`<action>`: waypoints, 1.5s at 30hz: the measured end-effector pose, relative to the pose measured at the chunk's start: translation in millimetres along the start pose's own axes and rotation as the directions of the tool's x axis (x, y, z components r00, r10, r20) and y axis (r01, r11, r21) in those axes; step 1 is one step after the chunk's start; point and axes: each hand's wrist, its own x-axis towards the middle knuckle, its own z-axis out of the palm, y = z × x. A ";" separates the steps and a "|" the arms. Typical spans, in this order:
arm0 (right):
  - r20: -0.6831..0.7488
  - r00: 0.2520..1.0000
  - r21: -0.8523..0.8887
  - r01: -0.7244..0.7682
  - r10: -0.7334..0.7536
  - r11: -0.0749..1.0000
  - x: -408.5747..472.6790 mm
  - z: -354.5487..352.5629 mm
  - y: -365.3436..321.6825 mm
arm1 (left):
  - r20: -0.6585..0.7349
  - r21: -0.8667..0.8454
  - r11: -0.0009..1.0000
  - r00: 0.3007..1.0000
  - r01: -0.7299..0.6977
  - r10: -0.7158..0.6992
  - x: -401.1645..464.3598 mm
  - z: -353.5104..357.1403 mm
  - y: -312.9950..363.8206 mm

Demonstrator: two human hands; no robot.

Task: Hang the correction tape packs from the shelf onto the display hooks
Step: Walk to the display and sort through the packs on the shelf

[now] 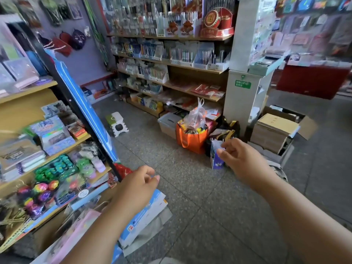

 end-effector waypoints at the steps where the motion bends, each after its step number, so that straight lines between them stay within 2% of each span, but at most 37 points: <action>1: 0.010 1.000 -0.003 0.013 -0.013 1.000 17.8 -5.3 8.0 | -0.005 -0.012 1.000 1.000 0.010 -0.010 14.1 5.5 13.2; 8: 0.083 0.992 -0.024 0.093 -0.091 0.995 133.2 -12.6 45.4 | -0.035 -0.053 0.997 0.998 0.050 -0.052 92.5 32.4 70.1; 14: 0.138 0.985 -0.015 0.103 -0.100 0.995 210.8 8.2 70.0 | -0.028 0.013 0.996 0.996 0.088 -0.088 158.7 40.3 70.0; 19: 0.137 0.988 -0.015 0.072 -0.070 0.997 298.8 26.7 76.4 | -0.049 0.046 0.991 0.992 0.123 -0.120 251.3 38.6 53.7; 27: 0.129 0.986 -0.009 0.112 -0.110 0.994 461.7 45.8 33.4 | -0.117 0.089 0.986 0.984 0.144 -0.133 408.9 -1.4 61.9; 36: 0.249 0.947 0.048 0.196 -0.202 0.979 621.5 114.4 -12.6 | -0.170 0.075 0.973 0.964 0.220 -0.205 540.3 -44.2 51.2; 45: 0.355 0.845 0.103 0.388 -0.399 0.916 810.7 190.6 -51.0 | -0.258 -0.037 0.921 0.887 0.387 -0.383 681.8 -71.1 45.9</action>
